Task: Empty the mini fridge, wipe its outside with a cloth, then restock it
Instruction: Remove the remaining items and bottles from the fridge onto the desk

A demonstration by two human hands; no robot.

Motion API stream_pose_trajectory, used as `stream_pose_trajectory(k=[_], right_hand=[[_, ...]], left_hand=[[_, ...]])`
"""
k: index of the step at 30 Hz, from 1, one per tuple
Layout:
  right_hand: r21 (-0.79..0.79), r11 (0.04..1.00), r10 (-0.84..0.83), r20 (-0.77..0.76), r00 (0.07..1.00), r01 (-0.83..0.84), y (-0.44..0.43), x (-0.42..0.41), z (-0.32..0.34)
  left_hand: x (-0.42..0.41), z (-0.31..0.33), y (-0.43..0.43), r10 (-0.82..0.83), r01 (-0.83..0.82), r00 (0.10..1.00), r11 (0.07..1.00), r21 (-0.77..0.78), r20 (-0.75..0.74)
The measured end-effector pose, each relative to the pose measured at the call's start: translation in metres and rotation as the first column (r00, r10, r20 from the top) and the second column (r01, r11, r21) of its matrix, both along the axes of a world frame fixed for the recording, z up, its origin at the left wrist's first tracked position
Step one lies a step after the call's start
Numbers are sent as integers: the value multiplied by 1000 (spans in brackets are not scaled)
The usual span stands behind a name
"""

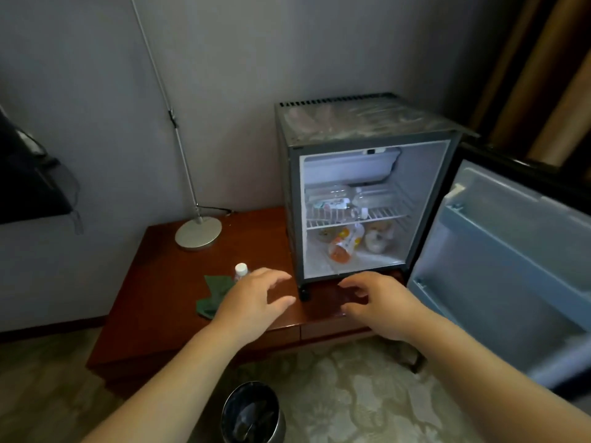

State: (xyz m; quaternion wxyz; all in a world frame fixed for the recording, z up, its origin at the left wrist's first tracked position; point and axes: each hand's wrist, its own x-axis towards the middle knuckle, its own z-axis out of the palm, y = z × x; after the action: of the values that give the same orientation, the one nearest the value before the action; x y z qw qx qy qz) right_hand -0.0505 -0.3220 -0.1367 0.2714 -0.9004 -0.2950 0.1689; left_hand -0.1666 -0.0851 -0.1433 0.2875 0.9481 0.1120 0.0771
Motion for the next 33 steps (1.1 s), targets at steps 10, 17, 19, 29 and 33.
stream_pose_trajectory(k=[10,17,19,29,33], right_hand=[[30,987,-156,-23,988,156,-38,42,-5],[-13,975,-224,-41,974,223,-28,99,-15],[-31,970,-244,-37,969,243,-20,122,-14],[-80,952,-291,67,954,295,16,216,-6],[-139,951,-263,98,960,275,26,252,-6]], left_hand=[[61,-2,-18,-86,87,996,996,14,-36],[139,-7,-8,-194,195,980,981,21,-37],[164,-3,-1,-230,231,973,973,30,-24],[280,-6,14,-358,357,934,934,22,24],[316,-19,8,-381,381,924,919,101,-15]])
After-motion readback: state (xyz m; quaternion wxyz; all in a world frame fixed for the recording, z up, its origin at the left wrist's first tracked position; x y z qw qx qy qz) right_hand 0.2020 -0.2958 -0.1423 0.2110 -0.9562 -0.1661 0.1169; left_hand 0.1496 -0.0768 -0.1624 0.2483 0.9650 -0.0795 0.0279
